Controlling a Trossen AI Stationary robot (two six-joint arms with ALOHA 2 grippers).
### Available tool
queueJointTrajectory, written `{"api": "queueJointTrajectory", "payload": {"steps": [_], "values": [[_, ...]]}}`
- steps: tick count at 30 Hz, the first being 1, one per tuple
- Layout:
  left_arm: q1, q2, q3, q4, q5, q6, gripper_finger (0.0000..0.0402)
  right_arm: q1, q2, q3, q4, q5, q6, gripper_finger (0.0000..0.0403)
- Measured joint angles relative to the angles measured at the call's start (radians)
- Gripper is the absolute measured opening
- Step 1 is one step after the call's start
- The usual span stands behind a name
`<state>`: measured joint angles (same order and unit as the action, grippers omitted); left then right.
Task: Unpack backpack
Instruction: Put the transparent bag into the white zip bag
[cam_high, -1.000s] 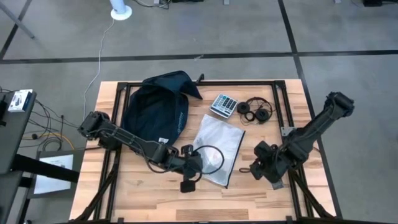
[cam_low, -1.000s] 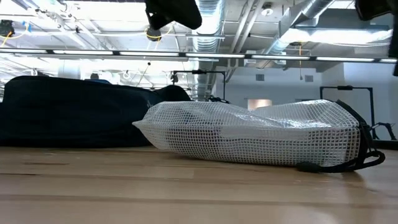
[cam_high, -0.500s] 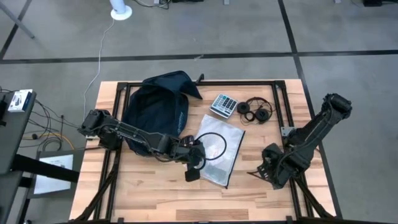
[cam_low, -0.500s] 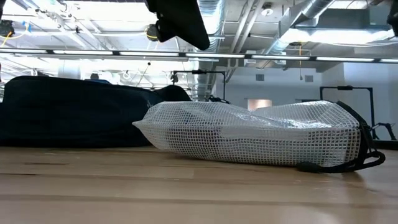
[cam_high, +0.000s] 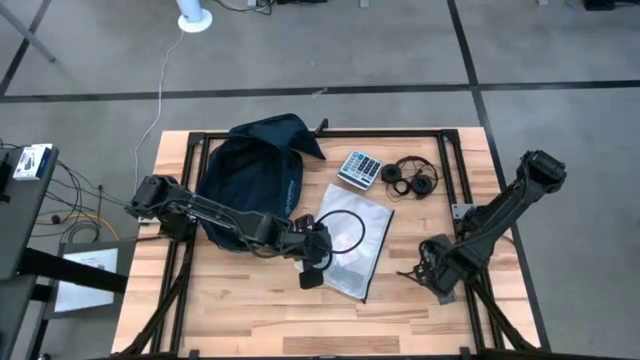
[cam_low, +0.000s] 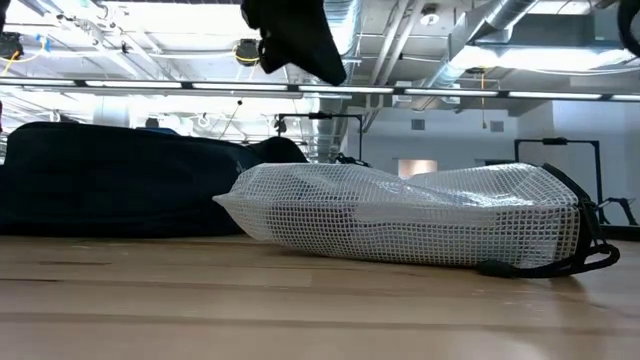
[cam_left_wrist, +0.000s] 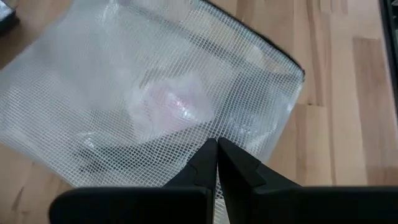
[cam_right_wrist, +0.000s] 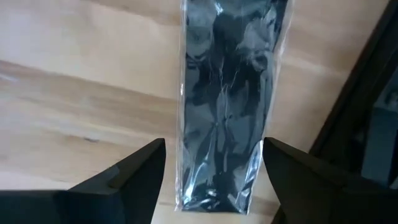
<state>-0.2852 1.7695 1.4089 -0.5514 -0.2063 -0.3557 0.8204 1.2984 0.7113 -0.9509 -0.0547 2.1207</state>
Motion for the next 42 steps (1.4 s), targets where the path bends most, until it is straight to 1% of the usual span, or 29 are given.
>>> {"api": "queueJointTrajectory", "payload": {"steps": [4, 10, 15, 20, 22, 24, 26, 30, 31, 32, 36, 39, 42], "values": [[0.000, 0.000, -0.042, 0.054, 0.000, -0.008, 0.0000, 0.026, 0.000, -0.006, 0.010, -0.001, 0.058, 0.0261], [-0.012, 0.000, -0.055, 0.053, 0.014, -0.010, 0.0000, 0.056, -0.001, -0.084, 0.185, -0.003, 0.103, 0.0261], [-0.014, 0.000, -0.055, 0.051, 0.017, -0.005, 0.0000, 0.080, 0.000, -0.145, 0.200, -0.017, 0.156, 0.0260], [-0.013, 0.000, -0.055, 0.050, 0.015, -0.004, 0.0000, 0.090, -0.004, -0.171, 0.213, -0.043, 0.152, 0.0250], [-0.014, 0.000, -0.055, 0.049, 0.015, -0.004, 0.0000, 0.086, -0.003, -0.171, 0.215, -0.042, 0.126, 0.0232], [-0.014, 0.000, -0.055, 0.050, 0.014, -0.004, 0.0000, 0.080, -0.003, -0.171, 0.220, -0.043, 0.107, 0.0201], [-0.013, 0.000, -0.055, 0.050, 0.014, -0.004, 0.0000, 0.079, -0.003, -0.171, 0.223, -0.043, 0.099, 0.0156], [-0.014, 0.000, -0.055, 0.051, 0.014, -0.005, 0.0000, 0.082, -0.002, -0.172, 0.226, -0.037, 0.070, 0.0045], [-0.014, 0.000, -0.055, 0.052, 0.014, -0.005, 0.0000, 0.082, -0.002, -0.171, 0.233, -0.032, 0.050, 0.0023], [-0.014, 0.000, -0.055, 0.052, 0.014, -0.005, 0.0000, 0.080, -0.002, -0.166, 0.234, -0.025, 0.033, 0.0013], [-0.015, 0.000, -0.055, 0.054, 0.014, -0.009, 0.0000, 0.076, 0.002, -0.110, 0.189, 0.024, 0.003, 0.0004], [-0.015, 0.000, -0.055, 0.055, 0.014, -0.012, 0.0000, 0.062, 0.001, -0.053, 0.189, 0.073, -0.038, 0.0001], [-0.015, 0.001, -0.047, 0.054, 0.014, -0.013, 0.0000, 0.033, 0.001, -0.015, 0.200, 0.083, -0.090, 0.0000]]}}
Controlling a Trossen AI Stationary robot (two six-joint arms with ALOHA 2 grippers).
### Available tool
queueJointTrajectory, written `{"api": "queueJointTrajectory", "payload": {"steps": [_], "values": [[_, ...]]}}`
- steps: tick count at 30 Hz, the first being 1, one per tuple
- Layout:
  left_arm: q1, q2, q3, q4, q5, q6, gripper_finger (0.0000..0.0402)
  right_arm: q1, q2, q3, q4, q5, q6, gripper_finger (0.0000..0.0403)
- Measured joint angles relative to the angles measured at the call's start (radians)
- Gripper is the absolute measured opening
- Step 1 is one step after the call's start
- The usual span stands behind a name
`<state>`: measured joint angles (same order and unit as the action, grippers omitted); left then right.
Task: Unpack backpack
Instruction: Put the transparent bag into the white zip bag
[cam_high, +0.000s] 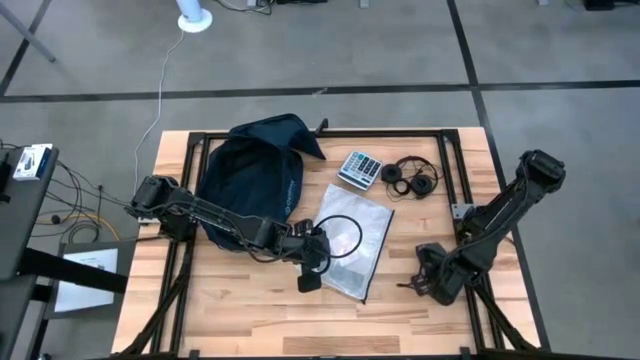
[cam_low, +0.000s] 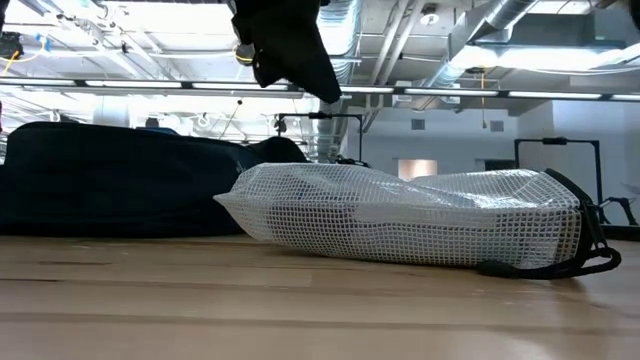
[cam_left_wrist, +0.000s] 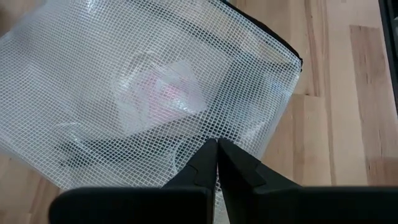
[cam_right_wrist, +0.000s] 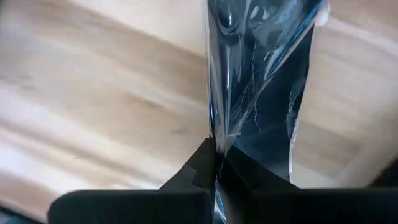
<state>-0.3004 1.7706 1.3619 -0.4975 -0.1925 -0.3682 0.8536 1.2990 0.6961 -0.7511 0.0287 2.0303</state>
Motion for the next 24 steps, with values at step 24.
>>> {"api": "queueJointTrajectory", "payload": {"steps": [24], "values": [[-0.045, 0.000, 0.033, 0.040, 0.003, 0.048, 0.0000, -0.506, 0.198, 0.042, 0.240, -0.319, -0.701, 0.0000]]}}
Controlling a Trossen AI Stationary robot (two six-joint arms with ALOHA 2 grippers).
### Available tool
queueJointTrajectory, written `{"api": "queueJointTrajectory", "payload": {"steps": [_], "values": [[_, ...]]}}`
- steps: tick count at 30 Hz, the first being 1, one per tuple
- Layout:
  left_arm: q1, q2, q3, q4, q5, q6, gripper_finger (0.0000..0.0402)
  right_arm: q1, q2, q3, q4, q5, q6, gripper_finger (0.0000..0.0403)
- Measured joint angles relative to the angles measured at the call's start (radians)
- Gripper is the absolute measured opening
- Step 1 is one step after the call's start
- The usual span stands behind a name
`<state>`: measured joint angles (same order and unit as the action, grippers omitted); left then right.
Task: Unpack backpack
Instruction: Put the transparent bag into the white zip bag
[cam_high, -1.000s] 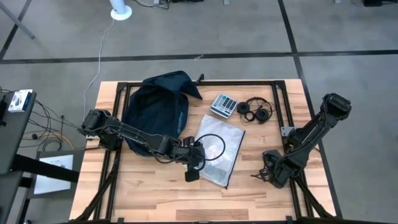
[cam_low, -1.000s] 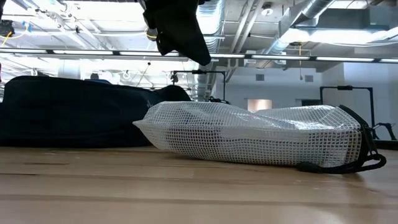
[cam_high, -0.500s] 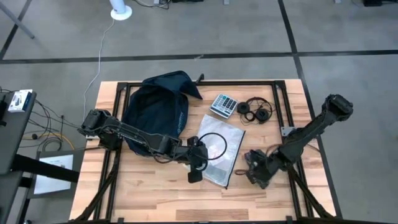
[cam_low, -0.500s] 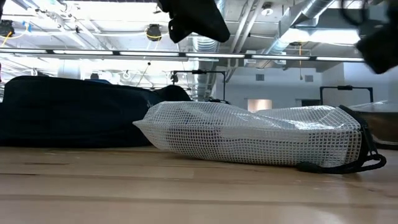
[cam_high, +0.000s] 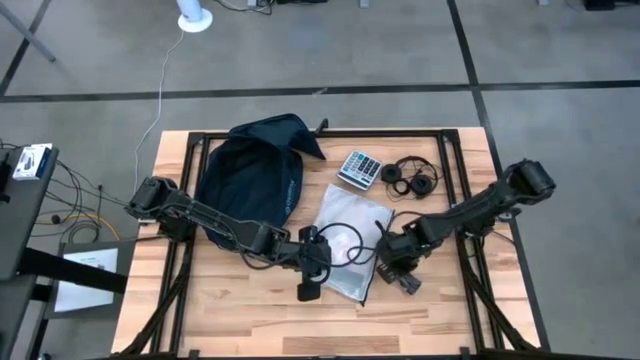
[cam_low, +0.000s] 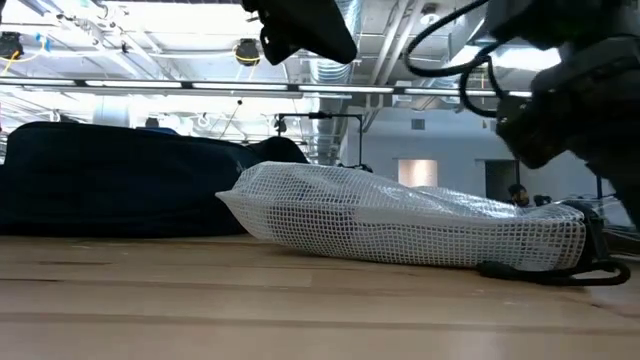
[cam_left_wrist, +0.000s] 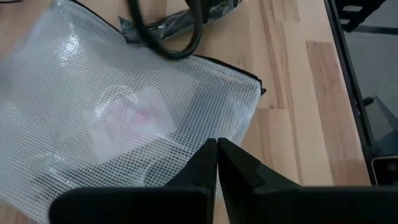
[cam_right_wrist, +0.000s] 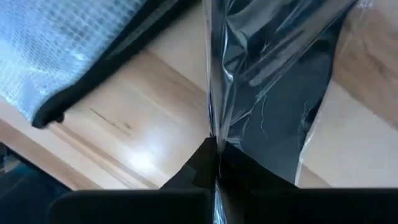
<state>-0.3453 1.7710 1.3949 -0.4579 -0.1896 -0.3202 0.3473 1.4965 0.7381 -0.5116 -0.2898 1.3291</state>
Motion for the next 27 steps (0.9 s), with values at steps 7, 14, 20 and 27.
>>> {"api": "queueJointTrajectory", "payload": {"steps": [7, 14, 20, 27], "values": [[-0.008, 0.000, -0.001, -0.027, -0.001, -0.021, 0.0000, 0.032, 0.004, 0.093, -0.227, 0.000, -0.041, 0.0000], [-0.008, 0.000, -0.001, -0.023, -0.001, -0.035, 0.0000, 0.071, -0.002, 0.134, -0.399, 0.000, 0.059, 0.0000], [-0.008, 0.000, -0.001, -0.020, -0.001, -0.042, 0.0000, 0.014, 0.079, 0.131, -0.286, 0.011, -0.017, 0.0000], [-0.010, 0.000, -0.001, -0.017, -0.001, -0.046, 0.0000, -0.024, 0.189, 0.206, -0.174, 0.019, -0.156, 0.0000]]}}
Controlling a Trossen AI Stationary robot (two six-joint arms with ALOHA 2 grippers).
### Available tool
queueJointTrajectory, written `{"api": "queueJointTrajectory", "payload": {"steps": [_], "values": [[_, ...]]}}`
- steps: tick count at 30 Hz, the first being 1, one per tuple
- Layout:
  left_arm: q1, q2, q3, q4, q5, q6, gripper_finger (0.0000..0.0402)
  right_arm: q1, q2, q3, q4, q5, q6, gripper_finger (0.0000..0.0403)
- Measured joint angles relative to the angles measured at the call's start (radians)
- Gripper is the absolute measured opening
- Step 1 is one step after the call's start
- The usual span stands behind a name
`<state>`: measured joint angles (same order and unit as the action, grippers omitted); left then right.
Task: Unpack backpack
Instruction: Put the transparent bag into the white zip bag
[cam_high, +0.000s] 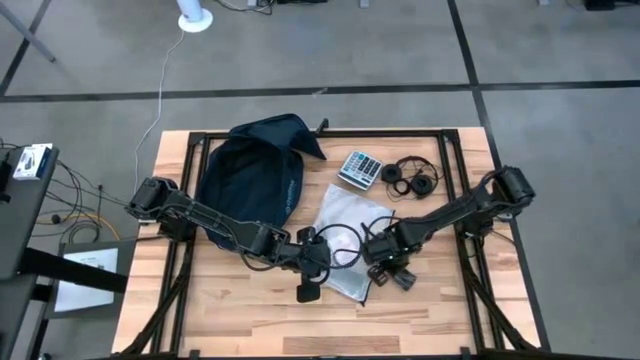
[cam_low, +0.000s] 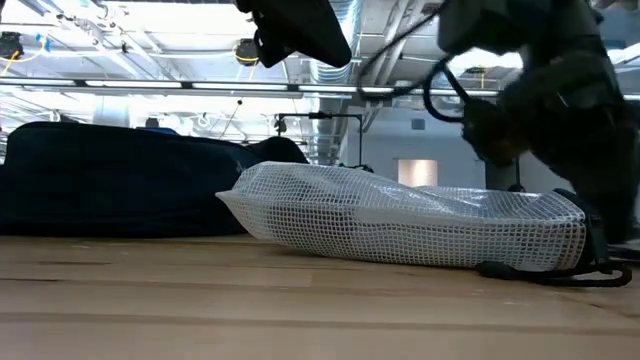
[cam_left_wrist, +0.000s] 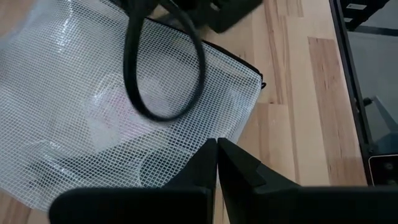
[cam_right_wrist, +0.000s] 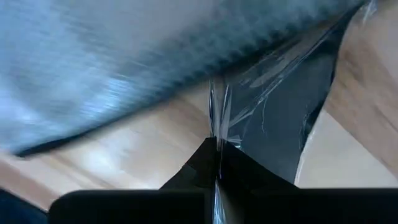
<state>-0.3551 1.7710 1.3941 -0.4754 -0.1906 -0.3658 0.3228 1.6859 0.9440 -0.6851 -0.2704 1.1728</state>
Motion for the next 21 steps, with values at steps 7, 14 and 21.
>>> {"api": "queueJointTrajectory", "payload": {"steps": [7, 14, 21], "values": [[-0.009, 0.000, 0.000, -0.004, 0.000, -0.014, 0.0000, -0.010, -0.020, 0.103, 0.043, 0.193, -0.089, 0.0000], [-0.014, 0.000, 0.000, -0.007, 0.000, -0.031, 0.0000, -0.081, 0.003, 0.080, 0.321, 0.289, -0.134, 0.0000], [-0.031, 0.000, 0.000, -0.014, 0.000, -0.039, 0.0000, -0.097, 0.006, 0.047, 0.535, 0.353, -0.103, 0.0014]]}}
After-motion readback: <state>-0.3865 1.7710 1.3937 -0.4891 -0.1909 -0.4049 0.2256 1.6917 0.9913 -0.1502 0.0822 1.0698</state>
